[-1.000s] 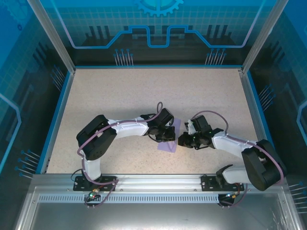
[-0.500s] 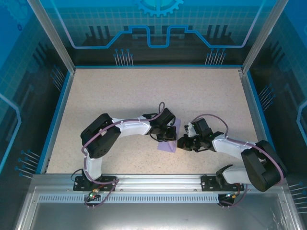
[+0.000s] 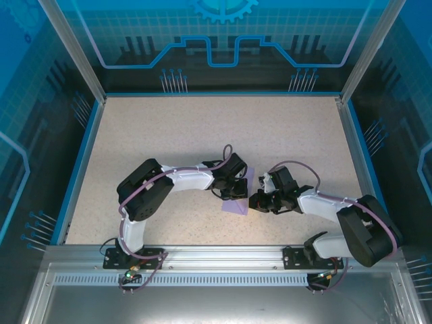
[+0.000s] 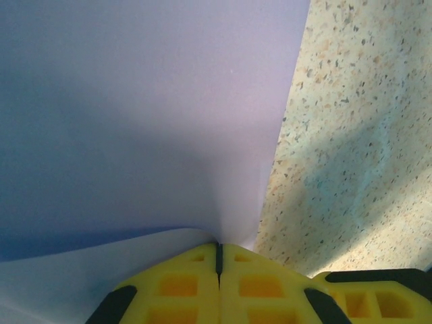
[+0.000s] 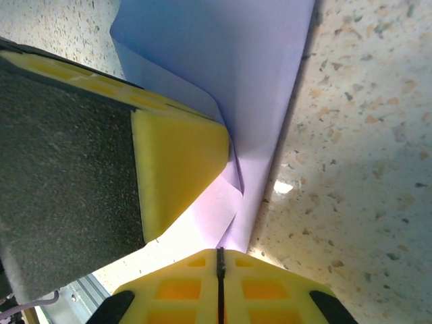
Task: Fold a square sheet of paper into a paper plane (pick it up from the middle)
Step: Fold the triangle a second time at the center of the table.
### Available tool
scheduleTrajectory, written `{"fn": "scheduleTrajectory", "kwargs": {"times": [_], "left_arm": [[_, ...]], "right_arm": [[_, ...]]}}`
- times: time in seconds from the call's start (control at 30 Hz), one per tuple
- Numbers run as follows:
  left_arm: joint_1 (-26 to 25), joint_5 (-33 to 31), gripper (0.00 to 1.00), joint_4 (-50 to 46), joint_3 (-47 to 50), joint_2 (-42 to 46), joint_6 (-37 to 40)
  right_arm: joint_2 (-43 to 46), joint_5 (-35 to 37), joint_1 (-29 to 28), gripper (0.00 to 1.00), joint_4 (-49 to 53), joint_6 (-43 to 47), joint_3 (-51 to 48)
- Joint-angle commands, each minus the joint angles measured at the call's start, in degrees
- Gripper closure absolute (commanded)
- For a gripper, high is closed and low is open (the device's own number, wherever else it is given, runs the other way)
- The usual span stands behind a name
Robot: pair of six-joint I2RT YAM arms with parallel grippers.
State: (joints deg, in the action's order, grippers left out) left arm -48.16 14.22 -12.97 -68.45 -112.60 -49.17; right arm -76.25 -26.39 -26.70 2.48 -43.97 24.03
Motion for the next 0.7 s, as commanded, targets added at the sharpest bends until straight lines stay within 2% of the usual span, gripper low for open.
{"fn": "scheduleTrajectory", "kwargs": {"times": [0.0, 0.67], "left_arm": [[0.44, -1.11, 0.95, 0.87, -1.33, -0.78, -1.00], [0.87, -3.23, 0.95, 1.63, -2.20, -2.19, -2.12]], "right_arm": [[-1.23, -0.24, -0.65, 0.92, 0.60, 0.49, -0.42], [-4.83, -0.15, -0.82, 0.93, 0.64, 2.30, -0.30]]}}
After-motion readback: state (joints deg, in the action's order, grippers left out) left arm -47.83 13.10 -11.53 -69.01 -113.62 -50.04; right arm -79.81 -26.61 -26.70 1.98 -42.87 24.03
